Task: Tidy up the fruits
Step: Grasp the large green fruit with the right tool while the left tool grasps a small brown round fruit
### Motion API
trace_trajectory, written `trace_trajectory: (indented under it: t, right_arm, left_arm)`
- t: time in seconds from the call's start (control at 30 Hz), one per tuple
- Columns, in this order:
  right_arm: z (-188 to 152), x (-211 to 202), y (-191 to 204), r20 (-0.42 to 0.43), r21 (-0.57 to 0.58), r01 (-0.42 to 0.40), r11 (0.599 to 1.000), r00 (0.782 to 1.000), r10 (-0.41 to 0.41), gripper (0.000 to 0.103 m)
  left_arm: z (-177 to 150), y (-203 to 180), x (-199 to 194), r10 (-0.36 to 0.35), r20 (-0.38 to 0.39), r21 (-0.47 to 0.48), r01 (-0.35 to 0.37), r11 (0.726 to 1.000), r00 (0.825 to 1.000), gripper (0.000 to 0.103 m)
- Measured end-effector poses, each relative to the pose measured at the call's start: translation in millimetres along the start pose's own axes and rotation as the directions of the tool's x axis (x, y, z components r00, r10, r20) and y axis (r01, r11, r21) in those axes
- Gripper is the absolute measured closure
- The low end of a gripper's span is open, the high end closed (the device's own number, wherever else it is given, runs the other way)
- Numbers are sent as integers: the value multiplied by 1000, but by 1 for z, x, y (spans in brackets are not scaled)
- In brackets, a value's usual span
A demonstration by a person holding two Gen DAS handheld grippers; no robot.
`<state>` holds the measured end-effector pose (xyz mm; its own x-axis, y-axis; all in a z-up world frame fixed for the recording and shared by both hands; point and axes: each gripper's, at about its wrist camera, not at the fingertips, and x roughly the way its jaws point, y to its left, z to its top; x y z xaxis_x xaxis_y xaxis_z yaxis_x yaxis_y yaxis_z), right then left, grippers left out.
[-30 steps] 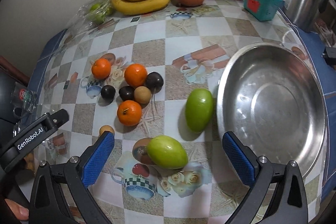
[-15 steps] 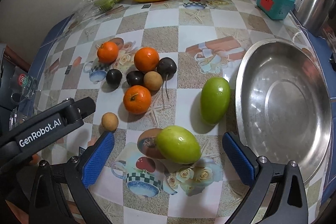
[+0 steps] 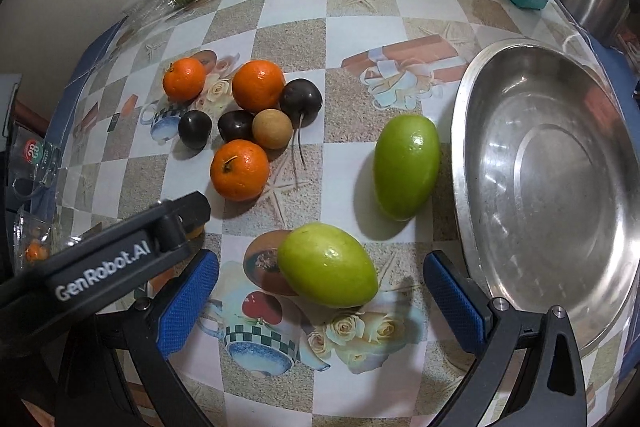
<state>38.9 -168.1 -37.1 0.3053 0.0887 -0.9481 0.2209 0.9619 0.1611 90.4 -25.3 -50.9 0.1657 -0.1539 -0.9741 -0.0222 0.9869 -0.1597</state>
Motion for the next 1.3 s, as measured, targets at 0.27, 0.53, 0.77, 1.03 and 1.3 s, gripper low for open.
trace_trajectory:
  t: [0.27, 0.53, 0.77, 1.03, 1.3]
  right_arm:
    - [0, 5, -3, -7, 11, -1, 1000, 1000, 1, 10]
    - [-1, 9, -1, -12, 7, 19, 1000, 1000, -19, 36]
    - [-2, 7, -2, -11, 16, 3, 1000, 1000, -3, 47]
    - [-2, 4, -9, -8, 47, -18, 999, 1000, 19, 50]
    - [-3, -4, -22, 4, 112, -74, 991, 997, 74, 50]
  left_arm:
    - [5, -3, 3, -17, 7, -8, 17, 1000, 1000, 46]
    - [10, -3, 1, -36, 12, -9, 36, 999, 999, 62]
    - [7, -6, 1, -55, 13, -6, 55, 998, 998, 76]
    - [9, -6, -3, -54, 28, -12, 54, 998, 998, 76]
    - [11, -5, -18, -72, 73, -22, 74, 997, 995, 76]
